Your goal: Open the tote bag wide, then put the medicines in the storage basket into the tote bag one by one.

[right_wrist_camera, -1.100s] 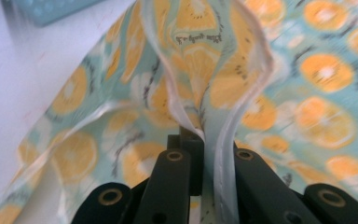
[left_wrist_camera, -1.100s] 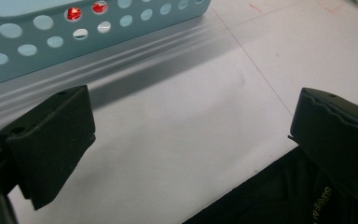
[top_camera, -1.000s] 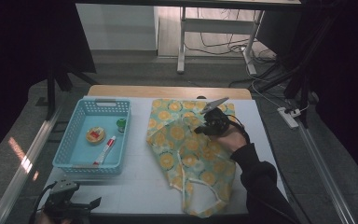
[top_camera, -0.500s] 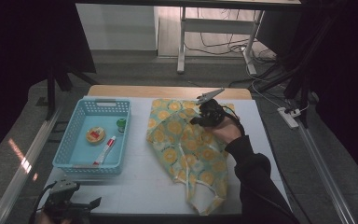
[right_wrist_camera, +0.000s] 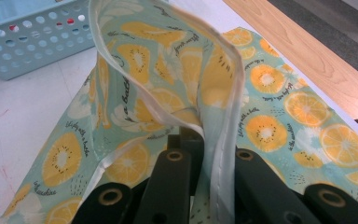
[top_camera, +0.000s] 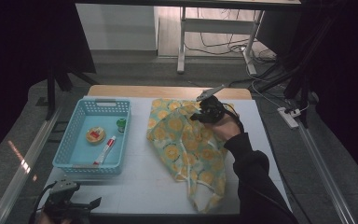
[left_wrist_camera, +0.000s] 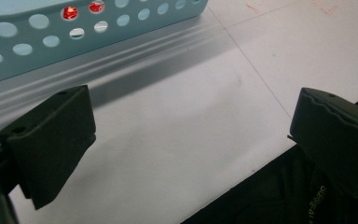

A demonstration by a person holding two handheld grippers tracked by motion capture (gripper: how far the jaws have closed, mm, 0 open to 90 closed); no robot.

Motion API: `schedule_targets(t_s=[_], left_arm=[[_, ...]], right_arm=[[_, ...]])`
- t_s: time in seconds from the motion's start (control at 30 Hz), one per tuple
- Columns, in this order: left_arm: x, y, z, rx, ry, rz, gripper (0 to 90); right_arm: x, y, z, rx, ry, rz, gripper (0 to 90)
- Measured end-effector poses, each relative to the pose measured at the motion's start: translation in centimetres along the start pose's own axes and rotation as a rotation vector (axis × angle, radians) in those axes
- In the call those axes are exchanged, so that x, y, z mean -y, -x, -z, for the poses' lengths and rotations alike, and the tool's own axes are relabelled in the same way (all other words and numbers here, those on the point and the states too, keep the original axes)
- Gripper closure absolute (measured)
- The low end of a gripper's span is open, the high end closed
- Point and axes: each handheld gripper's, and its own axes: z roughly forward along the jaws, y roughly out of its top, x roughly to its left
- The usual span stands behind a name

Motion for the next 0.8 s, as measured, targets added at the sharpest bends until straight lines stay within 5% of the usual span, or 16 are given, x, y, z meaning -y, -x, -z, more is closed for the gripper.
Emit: schedule_targets(t_s=[0.4, 0.6, 0.8], left_arm=[[0.08, -0.04, 0.24, 0.004, 0.019, 0.0, 0.0], [0.04, -0.34, 0.46, 0.044, 0.046, 0.015, 0.0], [-0.53, -0.15, 0.97, 0.05, 0.084, -0.021, 0.0]], right_arm=[[0.01, -0.05, 0.22, -0.023, 0.024, -0.015, 90.0], [0.07, -0.13, 0.09, -0.039, 0.031, -0.024, 90.0], [0.07, -0.2, 0.16, -0.044, 0.034, -0.023, 90.0]])
